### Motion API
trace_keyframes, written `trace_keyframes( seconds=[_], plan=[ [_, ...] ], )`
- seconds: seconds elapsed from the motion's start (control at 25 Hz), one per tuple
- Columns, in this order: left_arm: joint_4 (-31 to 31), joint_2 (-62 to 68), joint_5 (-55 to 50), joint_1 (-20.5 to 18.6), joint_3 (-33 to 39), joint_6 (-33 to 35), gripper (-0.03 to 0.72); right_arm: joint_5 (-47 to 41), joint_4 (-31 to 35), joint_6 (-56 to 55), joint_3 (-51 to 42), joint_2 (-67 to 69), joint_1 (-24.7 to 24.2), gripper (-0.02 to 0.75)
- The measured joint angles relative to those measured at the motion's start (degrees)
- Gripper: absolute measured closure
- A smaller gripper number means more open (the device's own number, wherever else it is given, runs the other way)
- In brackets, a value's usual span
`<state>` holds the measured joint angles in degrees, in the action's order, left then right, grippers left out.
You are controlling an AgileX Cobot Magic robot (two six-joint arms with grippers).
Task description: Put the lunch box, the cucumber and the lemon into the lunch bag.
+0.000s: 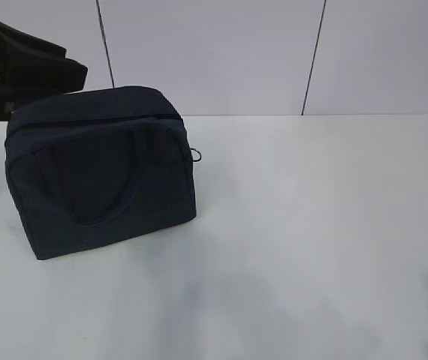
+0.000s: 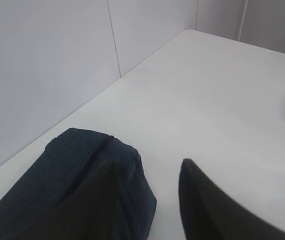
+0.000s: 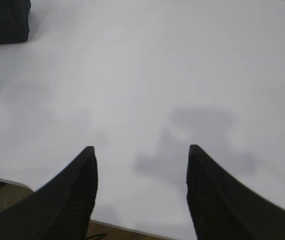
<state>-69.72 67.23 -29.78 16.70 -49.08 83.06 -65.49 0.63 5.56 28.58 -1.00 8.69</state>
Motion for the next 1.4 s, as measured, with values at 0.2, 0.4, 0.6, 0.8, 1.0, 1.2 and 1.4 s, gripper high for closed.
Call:
trace_keyframes(
  seconds=[0.2, 0.4, 0.6, 0.8, 1.0, 1.2, 1.4],
  plan=[
    [0.0, 0.0, 0.0, 0.0, 0.0, 0.0, 0.382, 0.0, 0.0, 0.0, 0.0, 0.0, 0.0, 0.301],
    [-0.1, 0.0, 0.0, 0.0, 0.0, 0.0, 0.382, 0.0, 0.0, 0.0, 0.0, 0.0, 0.0, 0.301],
    [10.2, 0.0, 2.2, 0.0, 0.0, -9.3, 0.382, 0.0, 0.0, 0.0, 0.0, 0.0, 0.0, 0.301],
    [42.3, -0.6, 6.7, 0.0, 0.0, -40.6, 0.382, 0.0, 0.0, 0.0, 0.0, 0.0, 0.0, 0.301],
    [82.3, -5.3, 7.2, 0.0, 0.0, -81.6, 0.382, 0.0, -0.1, 0.0, 0.0, 0.0, 0.0, 0.301],
    [98.4, -13.6, 7.4, 0.0, 0.0, -101.0, 0.382, 0.0, -0.2, 0.0, 0.0, 0.0, 0.0, 0.301],
    [96.3, -23.1, 3.7, 0.0, 0.0, -102.0, 0.382, 0.0, -0.2, 0.0, 0.0, 0.0, 0.0, 0.302]
  ],
)
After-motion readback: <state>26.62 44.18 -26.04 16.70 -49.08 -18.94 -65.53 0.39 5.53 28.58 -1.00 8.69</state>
